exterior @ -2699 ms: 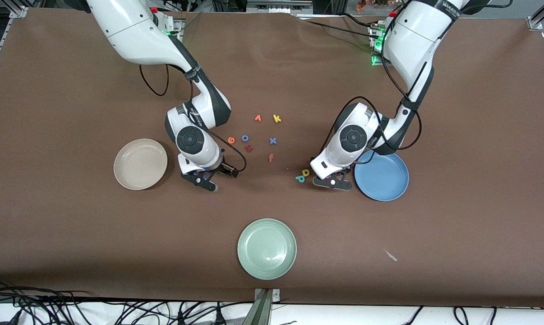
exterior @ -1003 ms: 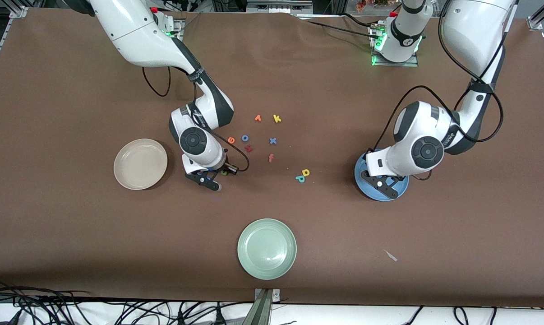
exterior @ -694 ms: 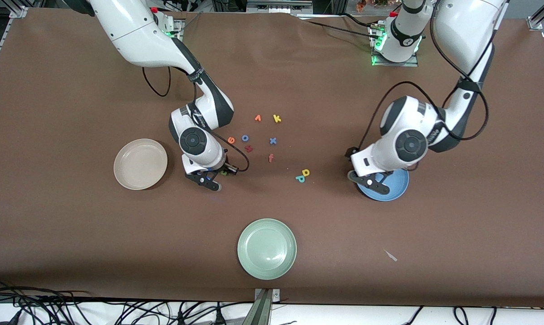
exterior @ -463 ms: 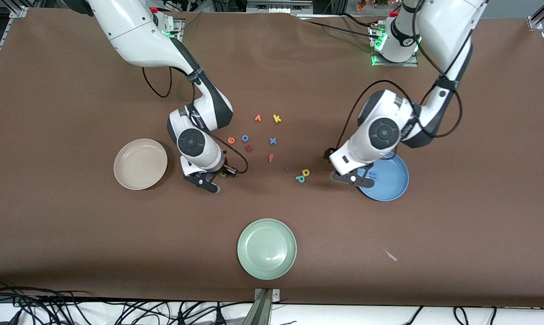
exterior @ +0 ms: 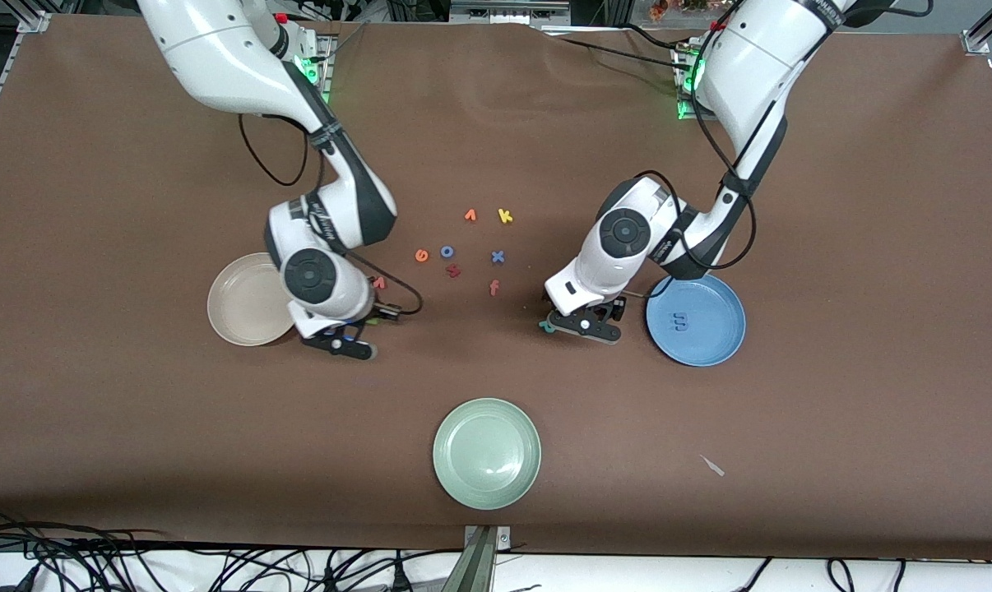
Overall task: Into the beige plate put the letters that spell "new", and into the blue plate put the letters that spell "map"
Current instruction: 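Drop the m on the blue plate while the right gripper drops the n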
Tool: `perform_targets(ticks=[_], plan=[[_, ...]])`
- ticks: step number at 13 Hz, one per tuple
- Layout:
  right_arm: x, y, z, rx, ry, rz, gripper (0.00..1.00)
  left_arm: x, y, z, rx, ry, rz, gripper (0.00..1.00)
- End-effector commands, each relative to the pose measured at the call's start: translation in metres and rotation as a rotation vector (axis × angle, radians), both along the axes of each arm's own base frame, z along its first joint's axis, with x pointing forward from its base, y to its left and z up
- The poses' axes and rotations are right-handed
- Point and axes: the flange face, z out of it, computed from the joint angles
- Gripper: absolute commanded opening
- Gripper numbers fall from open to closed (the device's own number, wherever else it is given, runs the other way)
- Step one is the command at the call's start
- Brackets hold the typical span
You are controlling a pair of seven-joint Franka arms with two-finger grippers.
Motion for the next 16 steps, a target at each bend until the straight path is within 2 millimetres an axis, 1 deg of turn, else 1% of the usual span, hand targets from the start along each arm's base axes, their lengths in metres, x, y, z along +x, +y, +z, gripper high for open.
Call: perform_targets(ticks=[1, 2, 3, 4, 5, 6, 7, 8, 9, 10, 11, 12, 14, 15, 16], plan=[[-0.019, -0.053, 0.016, 0.004, 0.029, 0.103, 0.00, -0.002, -0.020, -0.011, 0.035, -0.036, -0.075, 1.00], [-0.023, -0.076, 0.015, 0.004, 0.023, 0.144, 0.00, -0.001, -0.020, -0.018, 0.042, -0.048, -0.092, 1.00], [-0.030, -0.102, 0.012, 0.004, 0.013, 0.181, 0.00, -0.002, -0.024, -0.017, 0.038, -0.067, -0.109, 1.00], [-0.037, -0.120, 0.005, 0.007, -0.001, 0.212, 0.00, -0.006, -0.029, -0.019, 0.044, -0.073, -0.131, 0.97], [-0.044, -0.132, -0.001, 0.007, -0.019, 0.236, 0.00, -0.010, -0.034, -0.020, 0.051, -0.077, -0.151, 0.95], [-0.047, -0.143, -0.004, 0.009, -0.033, 0.266, 0.00, -0.011, -0.035, -0.021, 0.058, -0.084, -0.167, 0.85], [-0.049, -0.147, -0.007, 0.011, -0.026, 0.296, 0.00, -0.008, -0.033, -0.022, 0.069, -0.108, -0.191, 0.77], [-0.048, -0.154, -0.007, 0.008, -0.025, 0.299, 0.17, -0.006, -0.034, -0.022, 0.065, -0.147, -0.221, 0.67], [-0.047, -0.155, -0.006, 0.006, -0.025, 0.278, 0.91, -0.006, -0.035, -0.025, 0.053, -0.162, -0.230, 0.66], [-0.045, -0.152, -0.003, 0.006, -0.027, 0.274, 1.00, -0.007, -0.036, -0.026, 0.052, -0.162, -0.230, 0.61], [-0.046, -0.148, -0.003, 0.005, -0.031, 0.207, 1.00, -0.007, -0.036, -0.026, 0.052, -0.162, -0.230, 0.57], [-0.044, -0.136, 0.001, 0.011, -0.045, 0.116, 1.00, -0.010, -0.038, -0.028, 0.051, -0.156, -0.229, 0.56], [-0.051, -0.103, 0.002, 0.017, -0.047, 0.024, 1.00, -0.013, -0.037, -0.029, 0.056, -0.147, -0.228, 0.56], [-0.052, -0.085, 0.004, 0.017, -0.055, -0.056, 1.00, -0.014, -0.035, -0.029, 0.066, -0.138, -0.225, 0.54], [-0.052, -0.070, 0.005, 0.014, -0.067, -0.148, 1.00, -0.017, -0.034, -0.031, 0.082, -0.116, -0.224, 0.50]])
